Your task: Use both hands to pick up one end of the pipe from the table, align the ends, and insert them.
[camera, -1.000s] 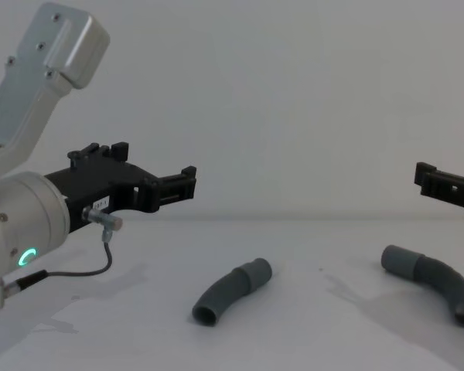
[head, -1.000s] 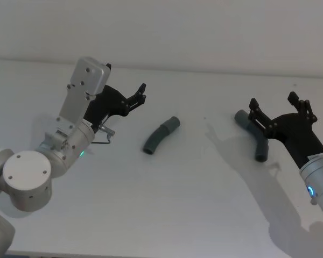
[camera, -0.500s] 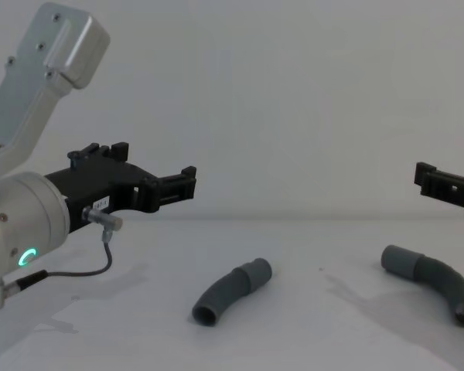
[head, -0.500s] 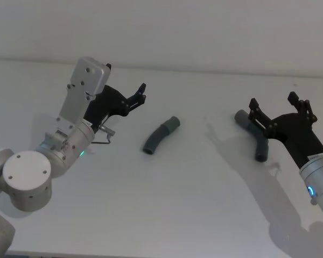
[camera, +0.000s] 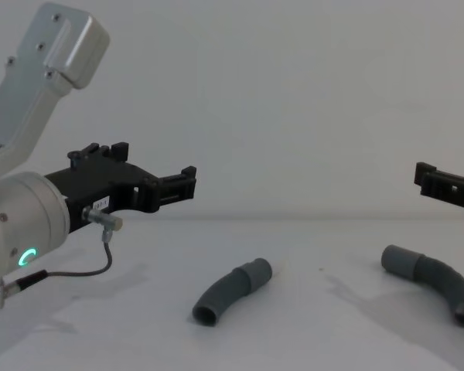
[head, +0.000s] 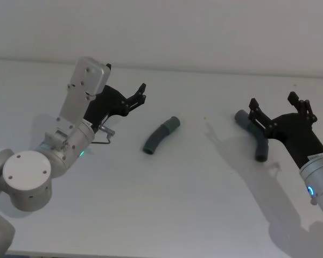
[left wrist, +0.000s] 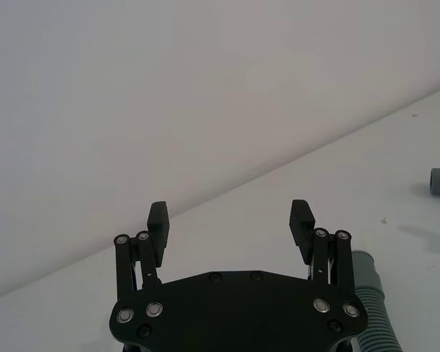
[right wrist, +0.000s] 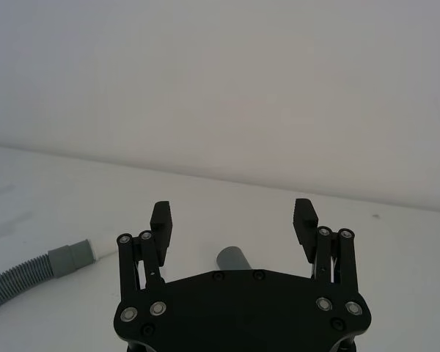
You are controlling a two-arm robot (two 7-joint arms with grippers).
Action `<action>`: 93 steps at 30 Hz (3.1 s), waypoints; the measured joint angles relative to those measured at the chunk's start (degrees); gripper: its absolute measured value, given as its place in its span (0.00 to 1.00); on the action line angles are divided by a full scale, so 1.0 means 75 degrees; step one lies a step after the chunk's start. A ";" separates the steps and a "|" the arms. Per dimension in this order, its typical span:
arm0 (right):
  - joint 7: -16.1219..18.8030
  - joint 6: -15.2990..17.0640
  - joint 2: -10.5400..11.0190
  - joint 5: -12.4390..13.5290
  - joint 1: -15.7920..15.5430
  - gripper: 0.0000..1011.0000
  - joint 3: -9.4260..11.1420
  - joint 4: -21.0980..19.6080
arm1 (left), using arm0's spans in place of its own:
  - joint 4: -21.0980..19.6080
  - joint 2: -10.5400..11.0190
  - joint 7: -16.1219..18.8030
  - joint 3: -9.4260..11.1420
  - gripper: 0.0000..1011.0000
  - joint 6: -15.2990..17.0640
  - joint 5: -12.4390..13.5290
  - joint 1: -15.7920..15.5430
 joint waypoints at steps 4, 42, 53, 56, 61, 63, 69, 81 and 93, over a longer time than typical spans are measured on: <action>0.0000 0.0000 0.0000 0.0000 0.0000 0.99 0.0000 0.0000 | 0.0000 0.0000 0.0000 0.0000 0.99 0.0000 0.0000 0.0000; 0.0000 0.0000 0.0000 0.0000 0.0000 0.99 0.0000 0.0000 | -0.0659 0.0471 -0.2046 -0.0001 0.99 0.2573 -0.1228 -0.0558; 0.0000 0.0000 0.0000 0.0001 0.0000 0.99 0.0000 0.0000 | -0.0441 0.0361 -0.2157 0.0168 0.99 0.3037 -0.1169 -0.0767; 0.0000 0.0000 0.0000 0.0000 0.0000 0.99 0.0000 0.0000 | -0.0351 0.0304 -0.2157 0.0232 0.99 0.3116 -0.1106 -0.0814; -0.0001 0.0000 0.0000 0.0000 0.0000 0.99 0.0000 0.0000 | -0.0205 0.0206 -0.2151 0.0345 0.99 0.3221 -0.0989 -0.0883; -0.0001 0.0000 0.0000 0.0000 0.0000 0.99 0.0000 0.0001 | -0.0153 0.0170 -0.2149 0.0389 0.99 0.3267 -0.0941 -0.0909; -0.0001 0.0000 0.0000 0.0000 0.0000 0.99 0.0000 0.0000 | -0.0050 0.0093 -0.2145 0.0487 0.99 0.3395 -0.0848 -0.0964; 0.0000 0.0000 0.0000 0.0000 0.0000 0.99 0.0001 0.0000 | 0.0146 -0.0066 -0.2156 0.0615 0.99 0.3739 -0.0695 -0.1144; -0.0001 0.0000 0.0000 0.0000 0.0000 0.99 0.0000 0.0000 | 0.0417 -0.0206 -0.2361 0.0671 0.99 0.3994 -0.0663 -0.1366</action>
